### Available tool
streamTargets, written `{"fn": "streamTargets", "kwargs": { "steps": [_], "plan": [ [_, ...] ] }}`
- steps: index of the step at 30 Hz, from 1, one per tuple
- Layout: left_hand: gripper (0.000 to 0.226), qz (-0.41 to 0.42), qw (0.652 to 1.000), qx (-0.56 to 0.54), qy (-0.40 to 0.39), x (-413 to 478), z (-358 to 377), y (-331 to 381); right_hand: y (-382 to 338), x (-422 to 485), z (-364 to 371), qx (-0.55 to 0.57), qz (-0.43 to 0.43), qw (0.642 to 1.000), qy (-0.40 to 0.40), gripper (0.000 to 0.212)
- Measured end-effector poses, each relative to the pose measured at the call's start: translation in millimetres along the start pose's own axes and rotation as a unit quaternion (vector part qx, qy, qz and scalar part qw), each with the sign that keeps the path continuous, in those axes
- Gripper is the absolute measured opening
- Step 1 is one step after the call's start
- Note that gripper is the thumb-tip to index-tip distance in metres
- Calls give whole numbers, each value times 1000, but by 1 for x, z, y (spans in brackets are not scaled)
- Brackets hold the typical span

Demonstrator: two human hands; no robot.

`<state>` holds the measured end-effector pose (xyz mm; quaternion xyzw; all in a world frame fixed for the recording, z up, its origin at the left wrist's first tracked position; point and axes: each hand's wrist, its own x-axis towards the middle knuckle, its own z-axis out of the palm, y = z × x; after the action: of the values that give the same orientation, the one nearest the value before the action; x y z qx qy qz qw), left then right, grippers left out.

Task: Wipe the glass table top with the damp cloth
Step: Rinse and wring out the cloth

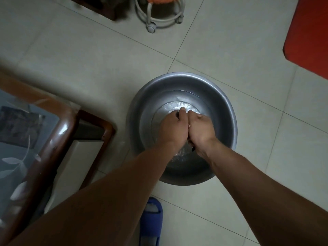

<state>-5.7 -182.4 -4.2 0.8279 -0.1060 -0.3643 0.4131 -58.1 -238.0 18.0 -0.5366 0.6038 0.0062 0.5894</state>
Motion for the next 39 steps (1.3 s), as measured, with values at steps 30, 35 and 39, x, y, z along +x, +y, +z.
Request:
{"fn": "streamTargets", "kwargs": {
  "steps": [30,35,39],
  "plan": [
    [48,63,998,0,24,-7,2,4,2,-11,2,111,18,993,-22,35],
    [45,54,998,1,25,-5,-1,8,-4,-10,2,117,14,993,-17,26],
    [42,35,999,-15,14,-4,-4,13,-8,-11,3,147,16,989,5,28]
  ]
}}
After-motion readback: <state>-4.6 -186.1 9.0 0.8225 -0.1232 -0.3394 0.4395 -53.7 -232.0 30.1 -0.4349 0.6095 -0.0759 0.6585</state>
